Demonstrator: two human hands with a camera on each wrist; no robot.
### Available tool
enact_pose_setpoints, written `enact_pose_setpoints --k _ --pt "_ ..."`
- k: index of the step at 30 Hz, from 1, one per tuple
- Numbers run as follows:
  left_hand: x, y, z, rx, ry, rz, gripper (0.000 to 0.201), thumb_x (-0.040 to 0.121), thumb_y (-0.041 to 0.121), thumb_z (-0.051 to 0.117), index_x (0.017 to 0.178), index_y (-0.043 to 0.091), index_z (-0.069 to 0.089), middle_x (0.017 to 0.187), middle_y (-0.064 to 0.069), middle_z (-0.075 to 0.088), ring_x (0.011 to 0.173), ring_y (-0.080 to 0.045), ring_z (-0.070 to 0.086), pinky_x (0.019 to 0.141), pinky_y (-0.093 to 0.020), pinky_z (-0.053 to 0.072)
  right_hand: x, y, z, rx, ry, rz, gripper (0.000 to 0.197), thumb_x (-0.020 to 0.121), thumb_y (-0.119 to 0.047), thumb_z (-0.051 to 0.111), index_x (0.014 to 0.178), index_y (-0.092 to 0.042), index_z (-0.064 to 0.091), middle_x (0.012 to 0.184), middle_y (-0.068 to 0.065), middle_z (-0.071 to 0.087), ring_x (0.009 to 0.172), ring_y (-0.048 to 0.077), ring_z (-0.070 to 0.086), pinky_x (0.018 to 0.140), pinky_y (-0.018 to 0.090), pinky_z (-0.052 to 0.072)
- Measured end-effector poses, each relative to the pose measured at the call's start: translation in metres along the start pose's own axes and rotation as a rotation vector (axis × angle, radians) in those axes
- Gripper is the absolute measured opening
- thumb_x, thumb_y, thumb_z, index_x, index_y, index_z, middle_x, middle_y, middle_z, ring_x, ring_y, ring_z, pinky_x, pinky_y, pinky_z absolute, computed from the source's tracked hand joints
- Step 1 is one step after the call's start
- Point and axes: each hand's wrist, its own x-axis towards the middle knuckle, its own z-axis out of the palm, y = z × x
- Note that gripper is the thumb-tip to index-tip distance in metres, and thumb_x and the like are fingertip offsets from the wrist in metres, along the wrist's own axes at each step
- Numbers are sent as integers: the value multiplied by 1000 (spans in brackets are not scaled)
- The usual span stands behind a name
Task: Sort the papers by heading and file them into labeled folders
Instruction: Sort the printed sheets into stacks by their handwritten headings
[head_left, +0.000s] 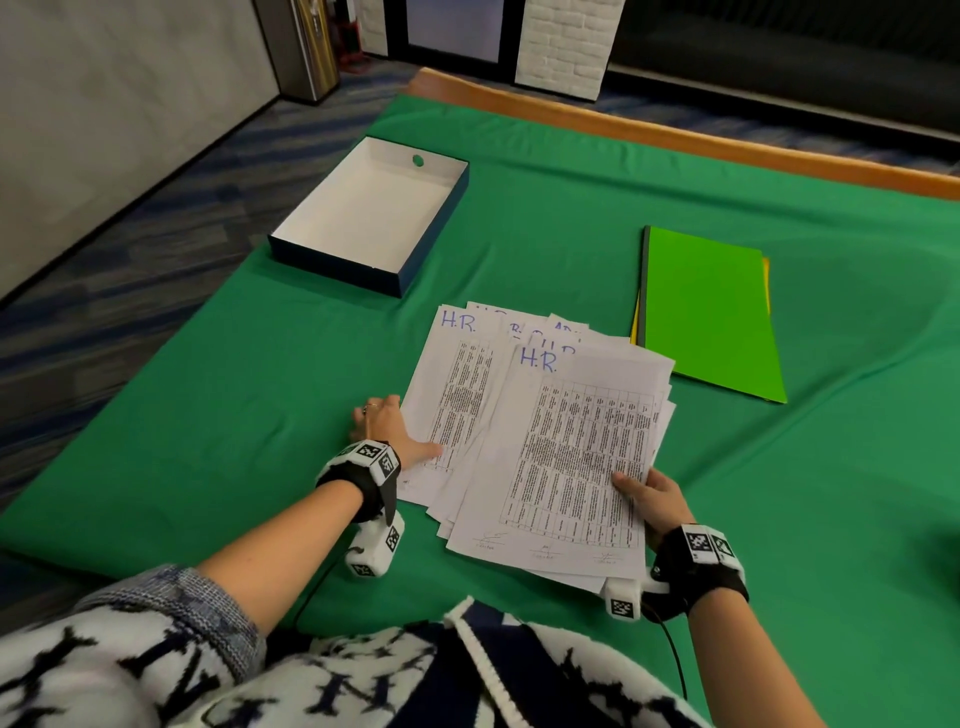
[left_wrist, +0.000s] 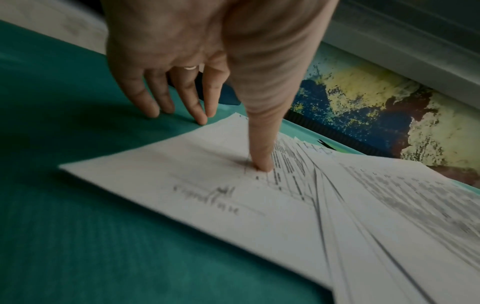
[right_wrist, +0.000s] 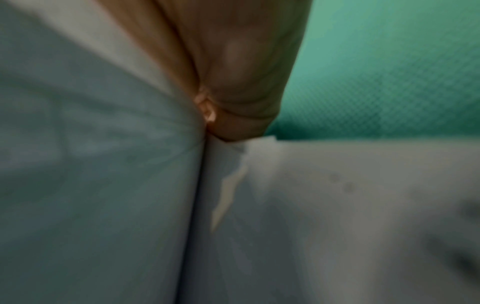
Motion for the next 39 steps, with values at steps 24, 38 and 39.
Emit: enact_pose_setpoints --k 24,38,39 --pt "-14 11 -12 -146 7 188 31 95 11 47 125 6 55 109 -20 65 95 -34 60 85 -39 52 5 4 -3 -34 10 12 23 90 -2 55 112 1 56 104 20 68 90 34 68 80 49 55" --pt "-19 46 -91 -596 669 429 30 98 12 41 121 4 57 94 -20 68 78 -28 62 74 -31 51 1 -1 -2 -41 -11 24 26 89 -3 56 115 -2 55 103 17 69 84 29 70 69 41 59" --pt "-19 48 -92 -642 684 425 30 97 11 41 125 8 54 99 -16 68 80 -26 62 74 -27 49 0 -2 -2 -50 -6 24 25 89 -3 56 115 -2 55 102 17 69 83 29 70 68 41 59"
